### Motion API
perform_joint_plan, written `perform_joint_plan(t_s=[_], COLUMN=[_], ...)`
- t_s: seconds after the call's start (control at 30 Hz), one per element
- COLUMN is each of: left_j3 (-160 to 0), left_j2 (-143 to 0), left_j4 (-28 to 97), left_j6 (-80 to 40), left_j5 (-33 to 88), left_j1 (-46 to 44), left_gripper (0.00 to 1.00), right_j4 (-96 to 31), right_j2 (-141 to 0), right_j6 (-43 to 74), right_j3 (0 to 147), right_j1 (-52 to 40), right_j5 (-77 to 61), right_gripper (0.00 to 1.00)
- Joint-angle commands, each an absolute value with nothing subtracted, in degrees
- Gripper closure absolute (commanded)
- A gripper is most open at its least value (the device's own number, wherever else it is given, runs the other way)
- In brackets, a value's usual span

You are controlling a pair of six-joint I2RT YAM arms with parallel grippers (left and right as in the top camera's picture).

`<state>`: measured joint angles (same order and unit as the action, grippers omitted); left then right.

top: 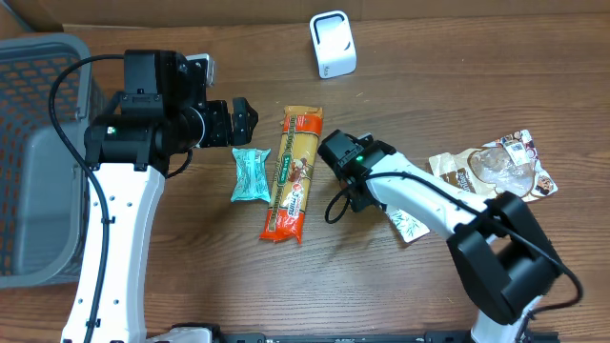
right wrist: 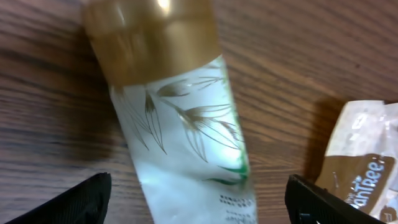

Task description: Scan the item barcode

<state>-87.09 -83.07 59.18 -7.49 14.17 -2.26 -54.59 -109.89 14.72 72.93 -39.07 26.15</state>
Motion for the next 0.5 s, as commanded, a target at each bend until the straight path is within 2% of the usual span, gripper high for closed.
perform_joint_plan(t_s=[0.0,0.17,0.47], left_j3=[-87.4,-87.4,-87.4], left_j2=[-83.3,-83.3,-83.3], left_j4=[59.2,59.2,59.2], left_j6=[-6.6,-6.6,-6.6], left_j5=[14.5,14.5,14.5], left_j1=[-3.0,-3.0,-3.0], left_gripper=[0.00,0.00,0.00], right_j4=[-54.2,-52.6,-50.9], right_j2=[-112.1,-113.1,-116.0], right_j6=[14.7,14.7,15.0], right_j3=[72.4,72.4,72.3], right_j1=[-39.5,-39.5,-39.5], right_j5=[27.4,27.4,29.1], right_gripper=[0.12,0.17,0.40])
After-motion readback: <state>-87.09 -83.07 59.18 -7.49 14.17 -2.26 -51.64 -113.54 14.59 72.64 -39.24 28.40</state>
